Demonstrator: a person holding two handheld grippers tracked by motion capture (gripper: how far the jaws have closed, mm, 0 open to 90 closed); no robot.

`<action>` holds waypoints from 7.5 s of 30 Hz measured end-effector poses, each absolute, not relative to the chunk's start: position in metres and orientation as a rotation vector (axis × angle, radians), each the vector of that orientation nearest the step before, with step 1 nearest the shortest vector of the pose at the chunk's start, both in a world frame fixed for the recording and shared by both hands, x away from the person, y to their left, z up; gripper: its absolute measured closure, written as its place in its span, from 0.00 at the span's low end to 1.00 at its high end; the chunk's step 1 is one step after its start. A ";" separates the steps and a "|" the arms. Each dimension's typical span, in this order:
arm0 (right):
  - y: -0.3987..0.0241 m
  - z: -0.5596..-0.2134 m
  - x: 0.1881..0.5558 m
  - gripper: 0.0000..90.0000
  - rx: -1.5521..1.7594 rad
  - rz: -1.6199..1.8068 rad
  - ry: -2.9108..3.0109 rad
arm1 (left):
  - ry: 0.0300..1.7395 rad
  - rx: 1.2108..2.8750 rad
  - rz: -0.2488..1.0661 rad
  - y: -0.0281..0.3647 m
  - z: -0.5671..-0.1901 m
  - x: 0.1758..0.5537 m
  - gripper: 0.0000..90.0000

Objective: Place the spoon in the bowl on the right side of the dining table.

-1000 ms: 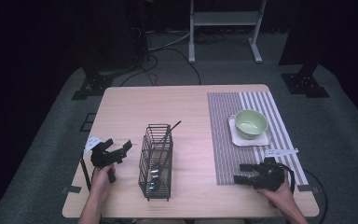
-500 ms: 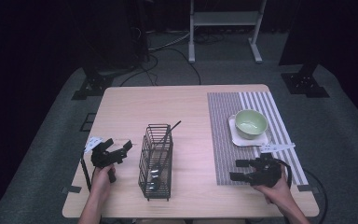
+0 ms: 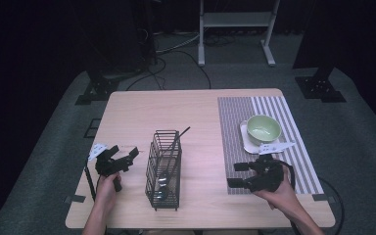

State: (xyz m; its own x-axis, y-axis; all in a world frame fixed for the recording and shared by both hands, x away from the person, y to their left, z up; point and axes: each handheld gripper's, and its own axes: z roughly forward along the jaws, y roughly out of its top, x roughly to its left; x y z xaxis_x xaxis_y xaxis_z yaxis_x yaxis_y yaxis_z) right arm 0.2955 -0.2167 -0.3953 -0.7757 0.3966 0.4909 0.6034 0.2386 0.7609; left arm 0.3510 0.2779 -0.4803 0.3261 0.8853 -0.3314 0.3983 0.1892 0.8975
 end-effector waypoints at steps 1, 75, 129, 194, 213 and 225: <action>-0.213 -0.393 0.296 0.14 -0.936 -1.556 -2.313 | 1.270 1.413 0.520 0.278 -0.480 0.351 0.00; -0.076 -0.350 0.363 0.94 -0.844 -1.346 -2.382 | 1.258 1.431 0.523 0.277 -0.480 0.351 0.00; -0.123 -0.299 0.363 0.99 -0.921 -1.503 -2.230 | 1.266 1.433 0.530 0.277 -0.480 0.351 0.00; -0.205 -0.310 0.367 0.99 -1.097 -1.557 -2.109 | 1.273 1.431 0.530 0.276 -0.480 0.352 0.00; -0.229 -0.330 0.370 0.99 -1.183 -1.533 -2.103 | 1.275 1.419 0.527 0.277 -0.480 0.352 0.00; -0.239 -0.338 0.371 0.99 -1.221 -1.520 -2.117 | 1.278 1.415 0.529 0.277 -0.480 0.352 0.00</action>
